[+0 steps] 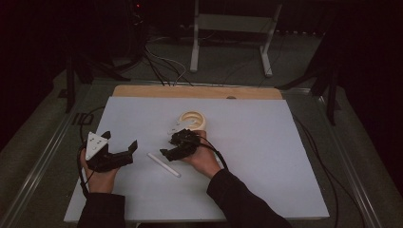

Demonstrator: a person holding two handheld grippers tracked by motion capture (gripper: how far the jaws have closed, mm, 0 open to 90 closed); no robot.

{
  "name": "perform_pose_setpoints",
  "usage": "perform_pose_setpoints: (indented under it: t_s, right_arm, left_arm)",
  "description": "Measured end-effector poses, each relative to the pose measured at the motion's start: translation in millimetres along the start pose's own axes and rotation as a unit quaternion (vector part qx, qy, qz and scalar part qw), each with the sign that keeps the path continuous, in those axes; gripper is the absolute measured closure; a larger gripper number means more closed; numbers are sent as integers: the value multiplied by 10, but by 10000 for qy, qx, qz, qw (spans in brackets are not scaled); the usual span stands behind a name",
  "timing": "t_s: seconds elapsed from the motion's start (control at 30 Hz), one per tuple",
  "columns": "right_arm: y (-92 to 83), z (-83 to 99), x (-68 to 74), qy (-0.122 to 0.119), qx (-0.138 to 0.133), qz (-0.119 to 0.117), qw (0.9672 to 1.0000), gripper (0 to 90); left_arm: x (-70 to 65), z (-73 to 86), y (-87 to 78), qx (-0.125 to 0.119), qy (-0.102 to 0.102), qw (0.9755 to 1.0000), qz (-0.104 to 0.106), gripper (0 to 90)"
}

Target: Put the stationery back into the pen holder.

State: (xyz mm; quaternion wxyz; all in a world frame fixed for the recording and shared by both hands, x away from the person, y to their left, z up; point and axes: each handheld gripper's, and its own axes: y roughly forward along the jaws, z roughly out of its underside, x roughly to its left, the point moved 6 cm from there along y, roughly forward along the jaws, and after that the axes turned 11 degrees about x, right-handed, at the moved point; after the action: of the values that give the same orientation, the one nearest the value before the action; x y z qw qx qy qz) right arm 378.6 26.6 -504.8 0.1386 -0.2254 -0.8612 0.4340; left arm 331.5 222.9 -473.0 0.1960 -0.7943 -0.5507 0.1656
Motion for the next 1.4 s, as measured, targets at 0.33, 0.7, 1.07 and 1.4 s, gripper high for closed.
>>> perform_pose_setpoints:
  t_s: [0.33,0.7,1.07,1.4]
  right_arm:
    - [257,99,177,-271,665,-185,9972,481]
    - [482,173,313,-356,1319,-288,9902,730]
    - [429,191,214,-164,1342,15,9908,798]
    - [73,86,32,89,747,39,9972,798]
  left_arm:
    - [11,14,12,23,-11,10000,-16,1]
    - [-7,21,27,58,26,10000,-11,1]
    - [21,24,12,29,-34,10000,-28,1]
    - [19,36,26,67,-31,10000,-21,1]
